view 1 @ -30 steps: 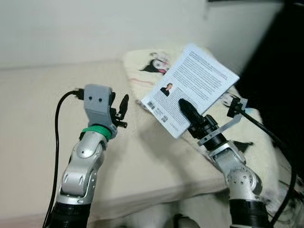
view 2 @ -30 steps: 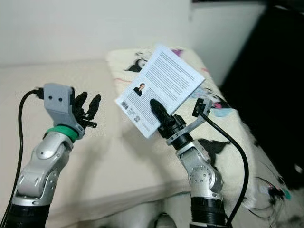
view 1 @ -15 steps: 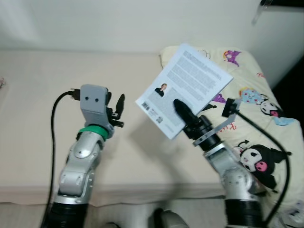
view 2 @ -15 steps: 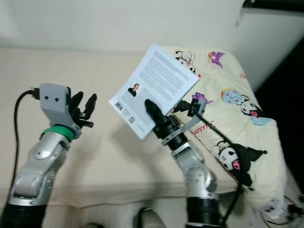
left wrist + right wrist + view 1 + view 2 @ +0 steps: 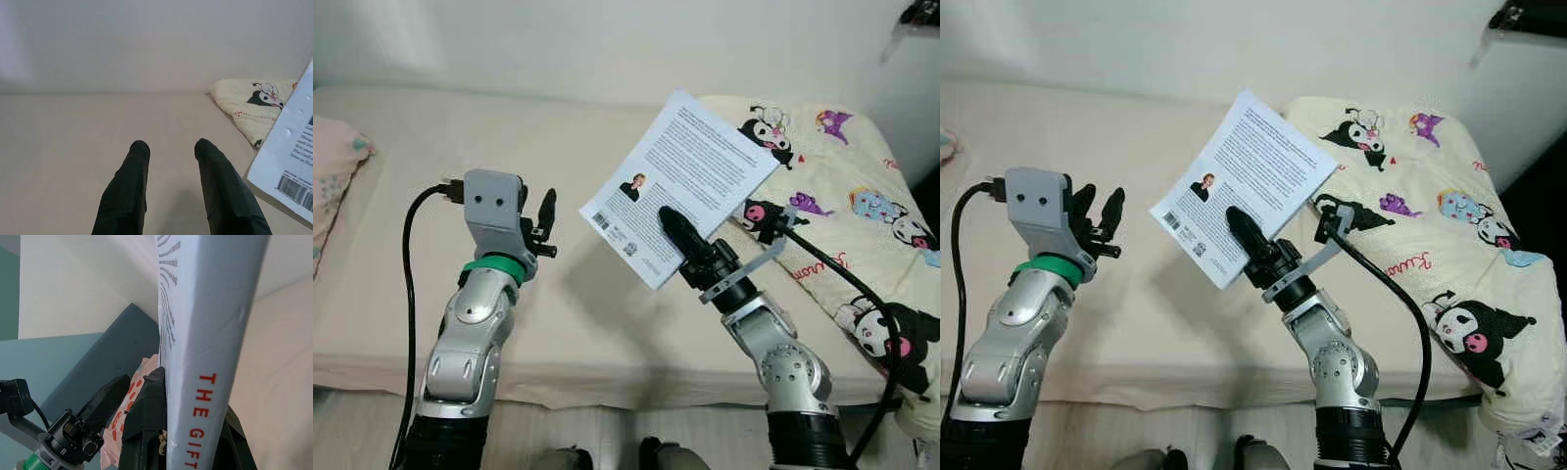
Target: Clean up the room
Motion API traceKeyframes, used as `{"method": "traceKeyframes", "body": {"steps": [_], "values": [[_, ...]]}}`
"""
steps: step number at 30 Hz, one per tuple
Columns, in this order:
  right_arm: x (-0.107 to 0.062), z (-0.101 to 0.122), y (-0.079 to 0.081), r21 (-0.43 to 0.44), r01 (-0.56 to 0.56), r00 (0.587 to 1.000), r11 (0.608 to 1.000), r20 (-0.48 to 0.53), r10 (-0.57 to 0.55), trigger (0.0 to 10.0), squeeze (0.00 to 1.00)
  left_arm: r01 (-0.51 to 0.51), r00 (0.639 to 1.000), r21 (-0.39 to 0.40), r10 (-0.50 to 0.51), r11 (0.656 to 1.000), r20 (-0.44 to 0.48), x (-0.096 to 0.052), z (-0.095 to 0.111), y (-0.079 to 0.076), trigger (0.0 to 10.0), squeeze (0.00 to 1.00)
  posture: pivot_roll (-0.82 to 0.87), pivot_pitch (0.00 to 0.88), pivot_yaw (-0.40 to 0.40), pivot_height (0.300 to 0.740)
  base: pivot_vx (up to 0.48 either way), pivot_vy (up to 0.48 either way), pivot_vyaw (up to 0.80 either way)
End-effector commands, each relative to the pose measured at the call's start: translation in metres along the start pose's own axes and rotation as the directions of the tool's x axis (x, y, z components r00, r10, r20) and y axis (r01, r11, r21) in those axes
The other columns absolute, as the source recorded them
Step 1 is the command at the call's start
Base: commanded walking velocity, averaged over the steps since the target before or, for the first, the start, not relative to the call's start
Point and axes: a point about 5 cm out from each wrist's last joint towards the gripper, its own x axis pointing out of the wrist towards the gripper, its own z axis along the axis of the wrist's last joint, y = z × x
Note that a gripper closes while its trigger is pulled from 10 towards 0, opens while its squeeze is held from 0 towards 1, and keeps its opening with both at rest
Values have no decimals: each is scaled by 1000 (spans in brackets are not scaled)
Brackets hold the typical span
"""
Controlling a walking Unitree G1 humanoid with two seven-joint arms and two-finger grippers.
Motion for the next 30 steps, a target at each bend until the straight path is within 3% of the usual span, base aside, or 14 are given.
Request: {"method": "traceKeyframes", "body": {"steps": [1, 12, 30], "values": [[0, 5, 2, -4, -22, 1000, 1000, 22, 22, 10000, 0, 12, 1000, 3, -12, 1000, -11, 0, -3, -3, 10000, 0, -28, 77, 16, 740, 0, 0, 0], [1, 4, 3, -1, -29, 999, 1000, 19, 29, 10000, 0, 11, 1000, 0, -11, 1000, -5, 1, -2, -3, 10000, 0, -27, 71, 16, 740, 0, 0, 0], [2, 4, 3, -3, -36, 999, 999, 11, 36, 10000, 0, 9, 1000, -2, -9, 1000, 1, 2, -2, -4, 10000, 0, -27, 66, 13, 740, 0, 358, 0]]}}
